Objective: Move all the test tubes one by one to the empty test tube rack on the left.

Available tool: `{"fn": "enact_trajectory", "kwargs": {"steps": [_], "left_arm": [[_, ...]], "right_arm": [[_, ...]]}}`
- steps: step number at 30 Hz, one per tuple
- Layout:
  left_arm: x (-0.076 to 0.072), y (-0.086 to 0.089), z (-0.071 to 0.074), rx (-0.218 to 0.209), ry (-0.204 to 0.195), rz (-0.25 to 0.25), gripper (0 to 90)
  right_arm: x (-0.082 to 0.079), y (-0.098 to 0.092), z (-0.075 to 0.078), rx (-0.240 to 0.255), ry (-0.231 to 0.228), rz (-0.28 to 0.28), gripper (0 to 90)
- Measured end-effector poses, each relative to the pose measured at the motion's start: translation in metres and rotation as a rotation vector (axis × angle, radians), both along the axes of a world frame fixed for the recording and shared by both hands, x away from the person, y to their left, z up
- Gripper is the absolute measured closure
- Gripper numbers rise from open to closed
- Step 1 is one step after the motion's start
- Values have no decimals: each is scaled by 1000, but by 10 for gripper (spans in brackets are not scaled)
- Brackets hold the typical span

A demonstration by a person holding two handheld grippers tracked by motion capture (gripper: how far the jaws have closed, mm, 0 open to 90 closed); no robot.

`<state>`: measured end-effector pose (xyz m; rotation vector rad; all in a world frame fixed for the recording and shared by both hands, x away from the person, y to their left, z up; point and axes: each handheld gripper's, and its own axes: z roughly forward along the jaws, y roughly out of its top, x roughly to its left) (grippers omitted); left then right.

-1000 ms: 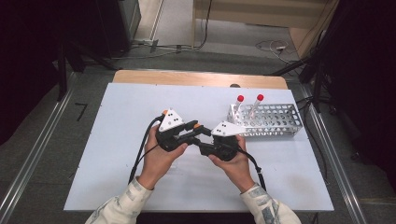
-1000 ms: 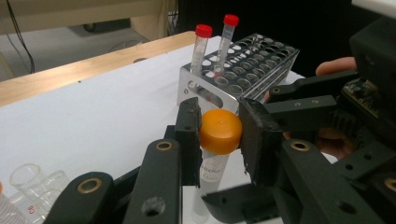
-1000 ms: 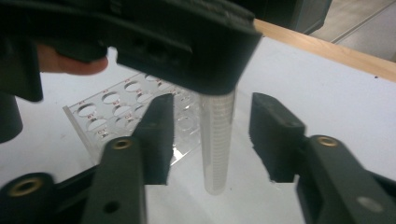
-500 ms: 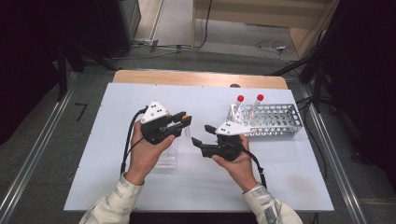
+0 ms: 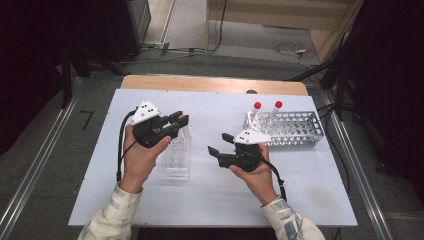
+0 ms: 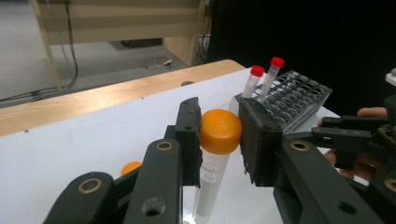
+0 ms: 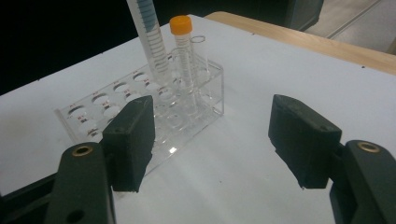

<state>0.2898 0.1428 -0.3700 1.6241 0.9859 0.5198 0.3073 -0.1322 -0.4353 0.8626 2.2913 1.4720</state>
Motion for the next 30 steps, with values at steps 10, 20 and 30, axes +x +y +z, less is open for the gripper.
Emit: {"fn": "enact_trajectory", "kwargs": {"steps": [10, 20, 30], "left_arm": [[4, 10, -1, 21, -6, 49, 714], [9, 11, -8, 58, -11, 97, 714], [14, 5, -22, 107, -6, 115, 714]], "right_arm": [[1, -1, -1, 8, 3, 1, 281], [3, -3, -2, 2, 9, -9, 242], [3, -3, -2, 4, 11, -10, 242]]}}
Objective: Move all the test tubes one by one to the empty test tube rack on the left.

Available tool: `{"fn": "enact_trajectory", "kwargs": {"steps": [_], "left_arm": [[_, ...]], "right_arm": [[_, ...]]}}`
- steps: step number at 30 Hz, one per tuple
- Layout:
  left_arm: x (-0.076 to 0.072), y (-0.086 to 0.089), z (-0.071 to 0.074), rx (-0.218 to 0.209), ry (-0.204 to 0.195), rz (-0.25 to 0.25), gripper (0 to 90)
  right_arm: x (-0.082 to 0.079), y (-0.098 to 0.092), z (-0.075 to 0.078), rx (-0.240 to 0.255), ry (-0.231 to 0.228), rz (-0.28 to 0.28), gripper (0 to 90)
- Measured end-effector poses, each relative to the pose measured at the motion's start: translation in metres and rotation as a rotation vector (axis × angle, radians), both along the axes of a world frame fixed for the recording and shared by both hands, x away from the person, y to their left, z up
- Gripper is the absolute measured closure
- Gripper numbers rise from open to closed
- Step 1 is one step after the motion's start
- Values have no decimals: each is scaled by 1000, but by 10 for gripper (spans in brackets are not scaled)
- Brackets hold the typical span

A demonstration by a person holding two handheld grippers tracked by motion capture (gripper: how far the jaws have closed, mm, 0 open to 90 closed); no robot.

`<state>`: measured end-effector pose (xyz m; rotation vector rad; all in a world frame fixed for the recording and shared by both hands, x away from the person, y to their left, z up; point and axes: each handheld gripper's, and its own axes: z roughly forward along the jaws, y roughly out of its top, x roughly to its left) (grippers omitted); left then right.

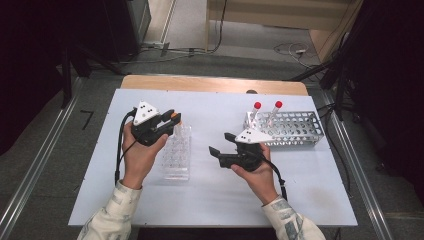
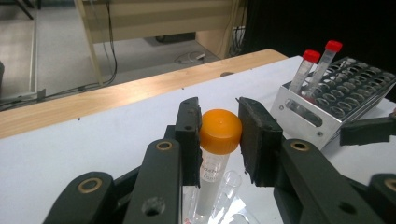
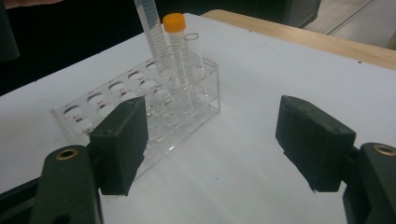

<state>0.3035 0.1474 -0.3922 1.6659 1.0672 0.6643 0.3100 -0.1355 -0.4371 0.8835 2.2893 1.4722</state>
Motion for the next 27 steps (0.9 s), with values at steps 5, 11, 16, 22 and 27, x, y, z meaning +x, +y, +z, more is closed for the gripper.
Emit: {"fn": "enact_trajectory", "kwargs": {"steps": [5, 11, 16, 22, 27], "left_arm": [[0, -4, -9, 25, 13, 17, 713], [0, -7, -19, 61, 39, 33, 712], [0, -8, -22, 79, 59, 38, 711], [-1, -8, -23, 80, 74, 33, 681], [-1, -8, -23, 61, 76, 23, 641]], "right_arm": [[0, -1, 1, 1, 0, -2, 243], [0, -2, 1, -1, 2, -3, 243], [0, -2, 1, 0, 0, -4, 243], [0, -2, 1, -2, 1, -6, 243], [0, -4, 2, 5, -2, -11, 243]]}}
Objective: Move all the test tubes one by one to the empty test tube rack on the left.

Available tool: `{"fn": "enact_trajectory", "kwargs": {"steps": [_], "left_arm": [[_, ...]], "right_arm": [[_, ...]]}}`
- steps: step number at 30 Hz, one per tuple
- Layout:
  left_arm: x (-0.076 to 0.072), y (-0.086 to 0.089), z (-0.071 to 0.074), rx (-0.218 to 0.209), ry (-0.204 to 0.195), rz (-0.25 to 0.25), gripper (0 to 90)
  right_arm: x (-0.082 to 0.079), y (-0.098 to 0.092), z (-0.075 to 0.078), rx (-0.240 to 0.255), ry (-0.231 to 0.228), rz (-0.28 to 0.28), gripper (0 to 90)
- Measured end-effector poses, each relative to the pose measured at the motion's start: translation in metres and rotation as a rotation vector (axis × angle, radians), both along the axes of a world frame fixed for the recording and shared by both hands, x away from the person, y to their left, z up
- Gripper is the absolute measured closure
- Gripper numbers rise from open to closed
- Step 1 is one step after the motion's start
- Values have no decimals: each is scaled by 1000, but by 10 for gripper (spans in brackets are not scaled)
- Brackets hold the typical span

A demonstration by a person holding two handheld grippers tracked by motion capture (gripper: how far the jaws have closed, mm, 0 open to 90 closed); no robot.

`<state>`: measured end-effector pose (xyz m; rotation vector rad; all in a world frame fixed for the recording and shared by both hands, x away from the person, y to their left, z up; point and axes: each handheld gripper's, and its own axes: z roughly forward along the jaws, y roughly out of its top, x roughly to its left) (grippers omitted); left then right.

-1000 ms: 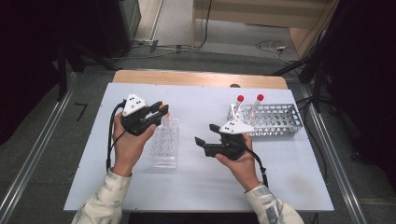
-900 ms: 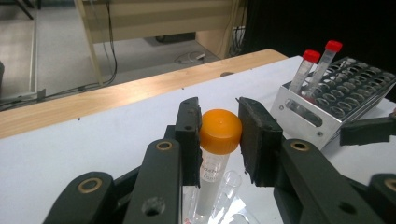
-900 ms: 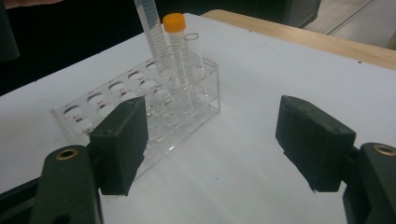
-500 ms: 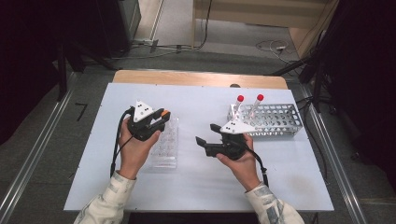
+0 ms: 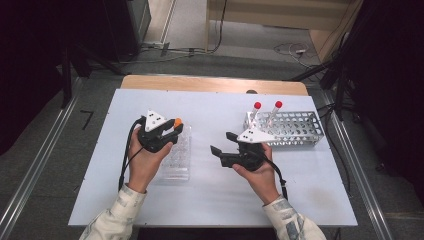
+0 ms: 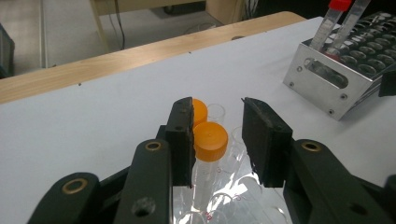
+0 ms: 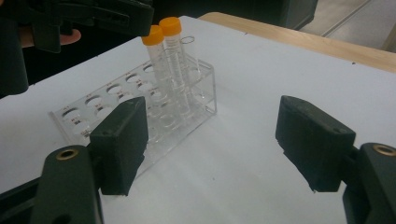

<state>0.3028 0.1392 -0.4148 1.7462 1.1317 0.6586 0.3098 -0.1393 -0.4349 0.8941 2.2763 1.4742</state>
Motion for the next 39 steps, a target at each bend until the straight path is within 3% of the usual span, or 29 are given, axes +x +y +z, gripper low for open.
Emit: {"fn": "enact_trajectory", "kwargs": {"steps": [6, 10, 17, 27, 33, 39], "left_arm": [[-1, 5, 4, -66, -2, -5, 544], [0, 8, 4, -109, 5, -7, 421], [3, 10, 3, -135, 9, -8, 279], [3, 10, 3, -133, 14, -12, 257], [4, 10, 3, -128, 14, -11, 258], [3, 10, 4, -131, 9, -12, 261]], "right_arm": [[1, -2, 0, -6, -9, -16, 243], [3, -6, 1, -11, -10, -42, 243], [8, -14, 3, -49, -40, -107, 243], [29, -52, 18, -52, -88, -264, 247], [48, -74, 18, -49, -65, -341, 249], [68, -77, 6, -86, -30, -379, 256]]}}
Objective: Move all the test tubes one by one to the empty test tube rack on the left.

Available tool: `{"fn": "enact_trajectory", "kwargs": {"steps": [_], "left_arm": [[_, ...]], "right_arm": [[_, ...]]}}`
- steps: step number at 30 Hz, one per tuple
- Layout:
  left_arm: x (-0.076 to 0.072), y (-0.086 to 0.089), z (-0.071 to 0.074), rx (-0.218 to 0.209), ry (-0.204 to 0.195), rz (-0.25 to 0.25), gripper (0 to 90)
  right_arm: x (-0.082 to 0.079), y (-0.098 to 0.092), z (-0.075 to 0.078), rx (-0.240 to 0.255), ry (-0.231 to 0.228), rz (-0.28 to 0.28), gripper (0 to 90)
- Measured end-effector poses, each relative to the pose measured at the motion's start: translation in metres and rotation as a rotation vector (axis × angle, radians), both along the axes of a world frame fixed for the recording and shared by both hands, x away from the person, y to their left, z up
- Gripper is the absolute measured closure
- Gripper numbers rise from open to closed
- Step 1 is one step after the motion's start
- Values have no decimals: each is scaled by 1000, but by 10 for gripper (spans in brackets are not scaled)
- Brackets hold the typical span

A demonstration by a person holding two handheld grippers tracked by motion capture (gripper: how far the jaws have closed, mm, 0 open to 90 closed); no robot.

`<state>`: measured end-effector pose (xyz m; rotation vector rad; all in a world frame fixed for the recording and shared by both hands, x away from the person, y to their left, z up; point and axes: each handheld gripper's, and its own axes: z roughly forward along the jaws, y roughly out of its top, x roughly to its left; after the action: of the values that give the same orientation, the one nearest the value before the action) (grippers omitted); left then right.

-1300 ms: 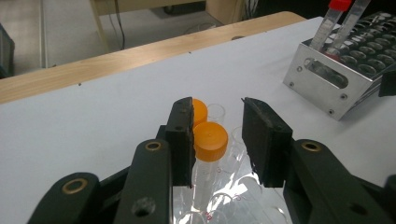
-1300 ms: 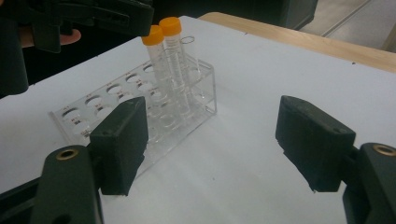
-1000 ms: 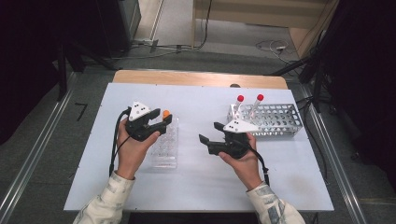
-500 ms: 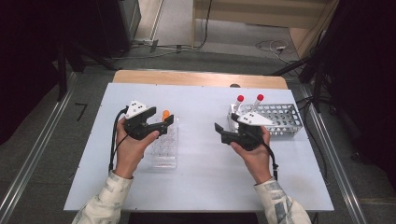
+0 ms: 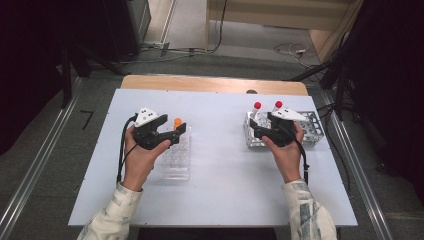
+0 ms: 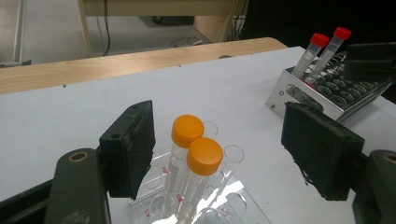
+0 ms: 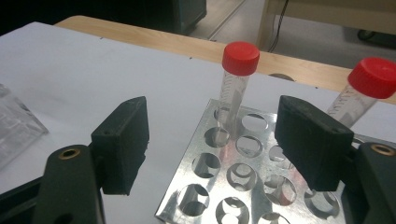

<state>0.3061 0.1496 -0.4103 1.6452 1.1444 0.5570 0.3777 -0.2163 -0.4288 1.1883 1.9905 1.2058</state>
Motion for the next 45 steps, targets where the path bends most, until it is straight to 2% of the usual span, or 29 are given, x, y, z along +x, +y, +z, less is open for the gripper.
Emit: {"fn": "enact_trajectory", "kwargs": {"steps": [7, 12, 16, 20, 27, 31, 36, 45], "left_arm": [[1, 1, 0, -2, 2, -2, 260], [0, 1, 0, -7, 1, -3, 261], [1, 1, 0, -7, 1, -4, 261], [0, 1, 1, -10, -1, -4, 261], [0, 1, 1, -10, 0, -6, 261], [0, 2, 1, -11, -1, -4, 261], [0, 2, 2, -12, -1, -1, 261], [-1, 3, 3, -12, -8, 5, 243]], "right_arm": [[16, 11, -11, -5, -3, -1, 331], [28, 11, -16, -16, -5, -51, 430], [36, 11, -14, -9, -2, -49, 538], [40, 14, -17, -15, 22, -51, 600], [44, 14, -21, -23, 26, -55, 708], [45, 14, -21, -17, 26, -53, 718], [43, 13, -12, -5, 7, -54, 719], [34, 13, 23, 6, -54, -39, 719]]}}
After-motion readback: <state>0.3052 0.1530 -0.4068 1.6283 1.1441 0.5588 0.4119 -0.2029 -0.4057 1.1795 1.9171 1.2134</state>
